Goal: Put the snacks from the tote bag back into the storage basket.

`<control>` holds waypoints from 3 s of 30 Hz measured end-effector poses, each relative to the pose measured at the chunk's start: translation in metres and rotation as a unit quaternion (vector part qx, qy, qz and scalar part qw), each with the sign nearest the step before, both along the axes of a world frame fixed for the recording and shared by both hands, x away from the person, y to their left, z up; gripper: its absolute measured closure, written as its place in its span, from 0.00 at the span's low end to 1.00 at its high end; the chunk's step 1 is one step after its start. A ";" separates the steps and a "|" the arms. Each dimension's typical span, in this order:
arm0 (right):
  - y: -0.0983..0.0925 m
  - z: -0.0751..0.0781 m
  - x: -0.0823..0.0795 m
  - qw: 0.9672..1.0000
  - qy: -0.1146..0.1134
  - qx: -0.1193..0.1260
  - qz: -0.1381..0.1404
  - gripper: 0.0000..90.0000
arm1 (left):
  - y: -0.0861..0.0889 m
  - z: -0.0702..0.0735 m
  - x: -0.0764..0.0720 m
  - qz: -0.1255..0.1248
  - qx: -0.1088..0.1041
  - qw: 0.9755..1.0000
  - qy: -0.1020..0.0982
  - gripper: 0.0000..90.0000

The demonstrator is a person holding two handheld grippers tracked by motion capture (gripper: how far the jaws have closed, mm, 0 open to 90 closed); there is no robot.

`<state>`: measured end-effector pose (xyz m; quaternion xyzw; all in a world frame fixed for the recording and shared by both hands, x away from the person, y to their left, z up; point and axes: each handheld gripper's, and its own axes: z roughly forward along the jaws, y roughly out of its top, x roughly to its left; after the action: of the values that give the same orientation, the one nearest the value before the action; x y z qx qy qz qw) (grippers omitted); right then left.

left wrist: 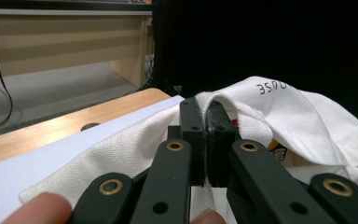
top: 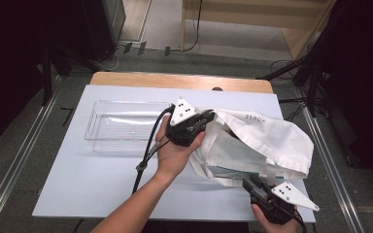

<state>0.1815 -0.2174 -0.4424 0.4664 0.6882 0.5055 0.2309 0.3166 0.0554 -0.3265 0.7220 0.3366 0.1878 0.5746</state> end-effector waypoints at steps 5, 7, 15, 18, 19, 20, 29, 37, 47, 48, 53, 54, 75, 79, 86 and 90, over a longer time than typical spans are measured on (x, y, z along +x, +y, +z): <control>0.001 0.038 -0.008 0.994 -0.105 -0.014 -0.025 0.57 | 0.001 0.000 -0.004 -0.002 0.001 1.000 -0.001 0.99; 0.000 0.041 -0.007 0.993 -0.113 -0.015 -0.036 0.54 | 0.001 -0.001 -0.005 0.000 0.001 1.000 0.002 0.99; -0.006 0.051 0.021 0.984 -0.118 -0.040 -0.130 0.18 | 0.001 0.000 -0.006 -0.003 -0.003 1.000 0.003 0.99; -0.002 0.041 0.035 0.979 -0.095 -0.085 -0.158 0.15 | 0.001 0.000 -0.006 -0.003 -0.003 1.000 0.003 0.99; -0.001 0.037 0.038 0.973 -0.092 -0.110 -0.180 0.18 | 0.002 0.001 -0.007 -0.003 -0.003 1.000 0.002 0.99; -0.001 0.037 0.038 0.973 -0.092 -0.110 -0.180 0.18 | 0.002 0.001 -0.007 -0.003 -0.003 1.000 0.002 0.99; -0.030 0.056 0.029 0.977 -0.145 -0.047 -0.146 0.90 | 0.003 -0.005 -0.010 -0.022 0.009 1.000 -0.007 0.98; -0.048 0.095 0.043 0.979 -0.160 0.008 -0.129 0.92 | -0.009 -0.009 -0.008 -0.018 0.060 0.998 -0.017 0.57; -0.059 0.105 0.059 0.983 -0.147 0.025 -0.105 0.92 | -0.021 -0.011 -0.004 -0.032 0.084 0.995 -0.041 0.70; -0.059 0.105 0.060 0.984 -0.145 0.026 -0.103 0.92 | -0.022 -0.011 -0.003 -0.032 0.084 0.995 -0.042 0.76; -0.059 0.106 0.063 0.984 -0.141 0.031 -0.101 0.92 | -0.034 -0.006 0.013 -0.023 0.073 0.997 -0.034 0.87; -0.060 0.106 0.064 0.985 -0.140 0.032 -0.100 0.92 | -0.035 -0.008 0.019 -0.010 0.069 0.997 -0.027 0.89; -0.066 0.087 0.123 0.991 -0.061 -0.030 -0.119 0.89 | -0.077 -0.088 0.062 0.018 0.158 0.982 0.100 0.93; -0.080 0.079 0.130 0.992 -0.036 0.004 -0.121 0.91 | -0.062 -0.076 0.053 0.007 0.108 0.990 0.092 0.75; -0.086 0.072 0.135 0.994 -0.022 0.024 -0.107 0.92 | -0.045 -0.045 0.033 -0.013 0.033 0.999 0.028 0.63; -0.084 0.073 0.135 0.994 -0.021 0.027 -0.100 0.92 | -0.055 -0.030 0.016 -0.050 0.019 0.998 -0.024 0.58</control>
<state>0.3161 -0.3016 -0.3698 0.5283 0.6192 0.5081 0.2819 0.3323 0.0001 -0.3567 0.7443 0.2820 0.1825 0.5772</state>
